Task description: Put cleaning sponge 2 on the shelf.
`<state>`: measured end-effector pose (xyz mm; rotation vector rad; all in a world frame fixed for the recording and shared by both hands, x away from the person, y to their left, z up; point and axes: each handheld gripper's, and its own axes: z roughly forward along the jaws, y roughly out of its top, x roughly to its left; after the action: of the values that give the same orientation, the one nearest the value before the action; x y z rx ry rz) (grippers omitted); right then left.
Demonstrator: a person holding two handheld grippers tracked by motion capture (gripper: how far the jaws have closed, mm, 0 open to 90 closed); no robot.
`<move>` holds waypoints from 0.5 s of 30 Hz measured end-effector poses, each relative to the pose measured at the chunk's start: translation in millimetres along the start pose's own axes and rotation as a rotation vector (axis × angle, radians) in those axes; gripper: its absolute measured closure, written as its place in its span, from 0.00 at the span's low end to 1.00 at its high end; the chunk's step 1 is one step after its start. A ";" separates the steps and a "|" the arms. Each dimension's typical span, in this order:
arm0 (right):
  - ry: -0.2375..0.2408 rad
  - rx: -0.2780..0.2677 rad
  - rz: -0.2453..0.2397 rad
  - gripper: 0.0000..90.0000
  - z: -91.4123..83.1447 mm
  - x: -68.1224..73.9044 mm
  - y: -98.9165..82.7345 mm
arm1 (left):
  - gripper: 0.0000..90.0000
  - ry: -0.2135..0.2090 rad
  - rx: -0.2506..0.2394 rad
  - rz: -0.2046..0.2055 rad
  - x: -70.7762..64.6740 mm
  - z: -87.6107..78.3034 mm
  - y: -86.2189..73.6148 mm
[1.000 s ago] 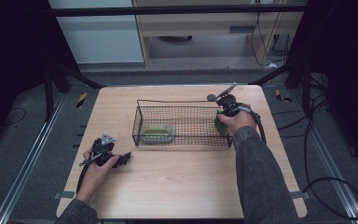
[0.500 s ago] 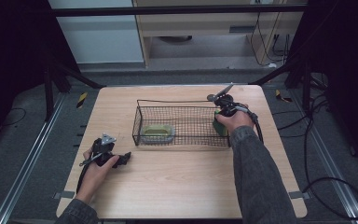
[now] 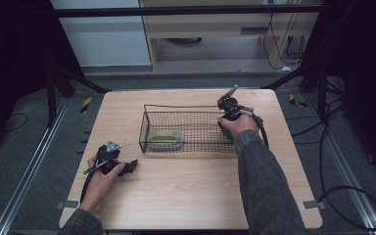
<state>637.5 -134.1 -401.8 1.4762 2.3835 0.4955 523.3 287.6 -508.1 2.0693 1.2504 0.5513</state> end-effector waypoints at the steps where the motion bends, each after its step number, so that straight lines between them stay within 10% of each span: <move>1: 0.001 0.002 0.001 0.59 0.4 1.0 0.7 | 0.00 0.000 0.000 0.000 0.0 0.0 0.0; 15: 0.025 -0.016 0.013 0.46 -1.1 11.6 7.4 | 0.00 -0.002 0.001 0.004 0.3 0.0 0.1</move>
<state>637.9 -120.7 -398.4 1.4873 2.3851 0.5385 523.5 287.8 -508.0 2.0731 1.2466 0.5501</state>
